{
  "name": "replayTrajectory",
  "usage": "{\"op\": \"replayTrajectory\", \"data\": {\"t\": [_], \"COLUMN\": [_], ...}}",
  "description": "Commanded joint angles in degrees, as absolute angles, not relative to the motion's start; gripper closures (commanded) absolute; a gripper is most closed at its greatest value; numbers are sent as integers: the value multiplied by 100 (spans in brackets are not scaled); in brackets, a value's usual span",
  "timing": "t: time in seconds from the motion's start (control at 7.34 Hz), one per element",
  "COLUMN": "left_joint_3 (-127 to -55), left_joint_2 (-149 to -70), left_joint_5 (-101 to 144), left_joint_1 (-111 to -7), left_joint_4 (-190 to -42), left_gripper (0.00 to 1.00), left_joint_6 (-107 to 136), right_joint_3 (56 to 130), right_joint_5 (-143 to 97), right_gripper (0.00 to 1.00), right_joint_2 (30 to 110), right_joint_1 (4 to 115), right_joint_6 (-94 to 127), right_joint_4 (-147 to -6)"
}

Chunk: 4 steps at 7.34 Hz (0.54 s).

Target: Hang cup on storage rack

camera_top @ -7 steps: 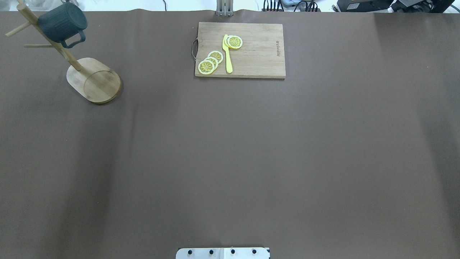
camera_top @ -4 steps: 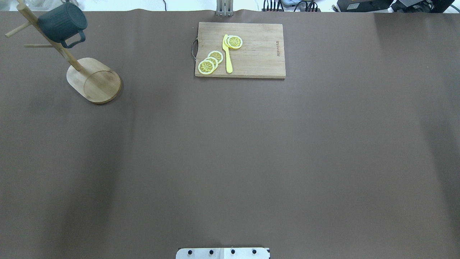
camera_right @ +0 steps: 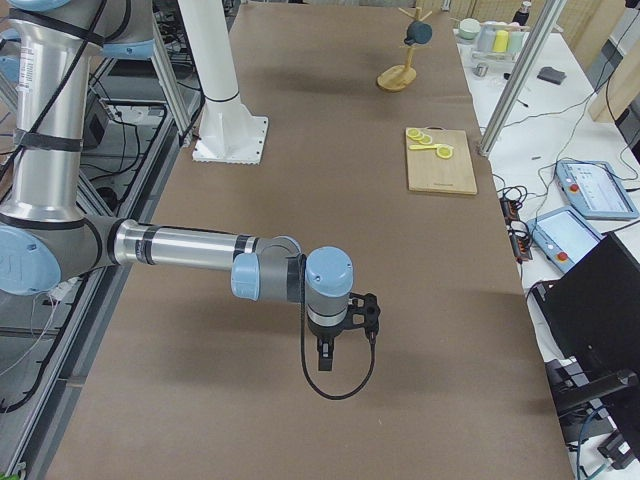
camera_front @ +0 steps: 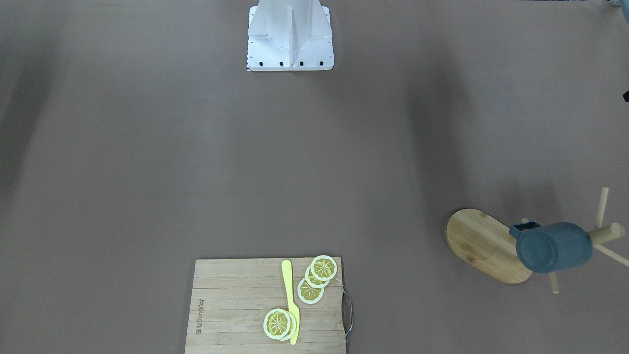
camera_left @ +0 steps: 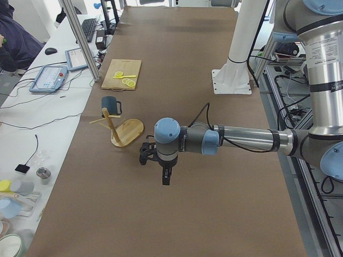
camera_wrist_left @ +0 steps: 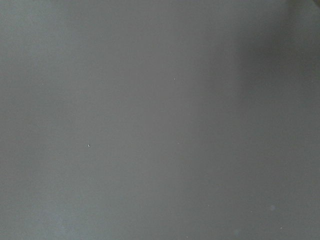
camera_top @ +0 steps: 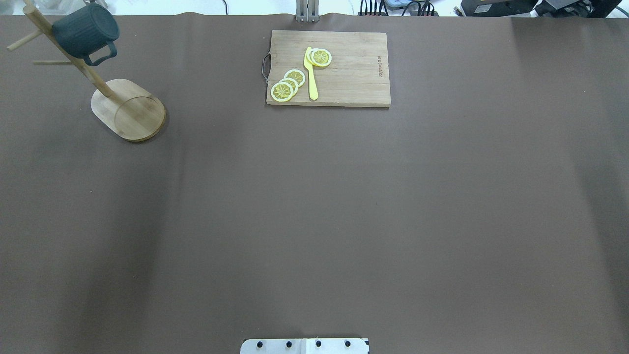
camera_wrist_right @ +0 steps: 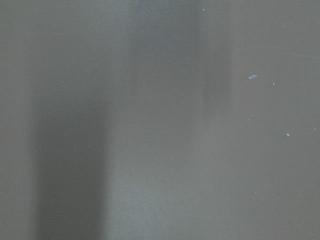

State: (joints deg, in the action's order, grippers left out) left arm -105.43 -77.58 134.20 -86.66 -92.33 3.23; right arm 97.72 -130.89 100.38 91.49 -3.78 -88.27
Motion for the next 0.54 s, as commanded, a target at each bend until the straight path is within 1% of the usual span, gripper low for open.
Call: {"op": "replayTrajectory", "data": {"t": [0.0,0.41], "left_joint_3": [-10407,-10494], "left_joint_2": [-7770,-7805], "left_joint_5": [13499,13509], "left_joint_1": [-8692,-8850], "left_joint_4": [-9438,-9483], "left_gripper": [1,1], "left_joint_6": [325,334], "right_joint_3": [9773,9773], "right_joint_5": [-13087,-13078], "right_gripper": [0,0], "right_joint_2": [10028,10020], "right_joint_1": [9149,9149], "right_joint_6": [-378,-369], "right_joint_4": [-8824,-8833]}}
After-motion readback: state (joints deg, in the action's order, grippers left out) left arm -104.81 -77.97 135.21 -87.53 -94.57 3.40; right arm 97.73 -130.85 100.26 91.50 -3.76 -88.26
